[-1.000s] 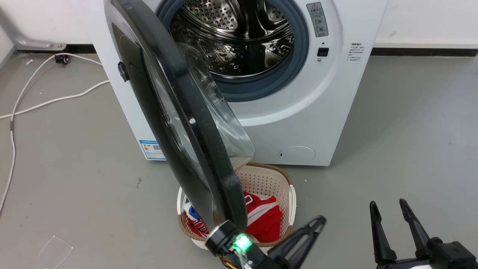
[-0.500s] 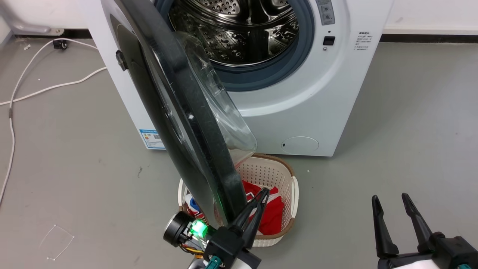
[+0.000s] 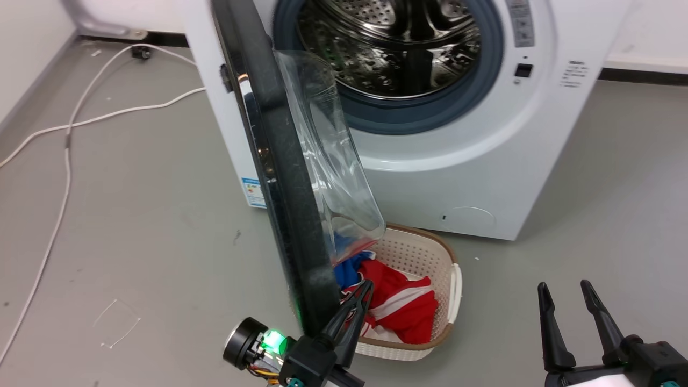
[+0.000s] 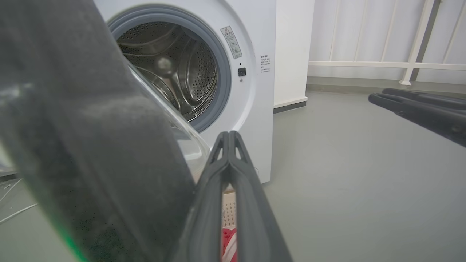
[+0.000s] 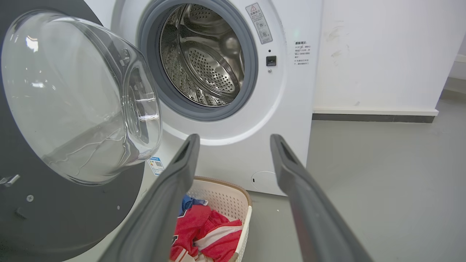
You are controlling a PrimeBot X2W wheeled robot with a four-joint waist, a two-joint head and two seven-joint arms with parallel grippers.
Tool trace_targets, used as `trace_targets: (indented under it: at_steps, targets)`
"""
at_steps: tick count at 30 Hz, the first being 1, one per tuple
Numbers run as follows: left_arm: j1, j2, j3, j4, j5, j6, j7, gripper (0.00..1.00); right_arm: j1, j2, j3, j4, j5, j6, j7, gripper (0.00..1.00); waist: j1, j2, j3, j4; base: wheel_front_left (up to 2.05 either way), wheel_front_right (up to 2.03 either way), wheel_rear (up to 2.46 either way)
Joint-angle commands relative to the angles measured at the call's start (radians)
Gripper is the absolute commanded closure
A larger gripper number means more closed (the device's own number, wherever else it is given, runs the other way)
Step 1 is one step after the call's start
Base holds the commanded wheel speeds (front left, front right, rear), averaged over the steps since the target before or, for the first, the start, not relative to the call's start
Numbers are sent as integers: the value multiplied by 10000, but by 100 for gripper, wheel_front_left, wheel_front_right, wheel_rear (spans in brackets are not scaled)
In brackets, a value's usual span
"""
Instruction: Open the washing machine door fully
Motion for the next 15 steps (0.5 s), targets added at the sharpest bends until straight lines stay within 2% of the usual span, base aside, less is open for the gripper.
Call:
trace_targets:
  at_steps: [1, 8, 15]
  targets:
    - [31, 166, 286, 26, 9, 129, 44, 100, 50, 26, 2, 0, 50, -2, -17, 0, 0, 0, -6, 301, 0, 0, 0]
    - [219, 183, 554, -134, 23, 211, 44, 100, -5, 23, -43, 12, 67, -2, -17, 0, 0, 0, 109, 1164, 0, 0, 0]
    - [554, 204, 1217, -232, -164, 518, 41, 100, -268, 21, -90, 17, -13, -2, -17, 0, 0, 0, 313, 1791, 0, 0, 0]
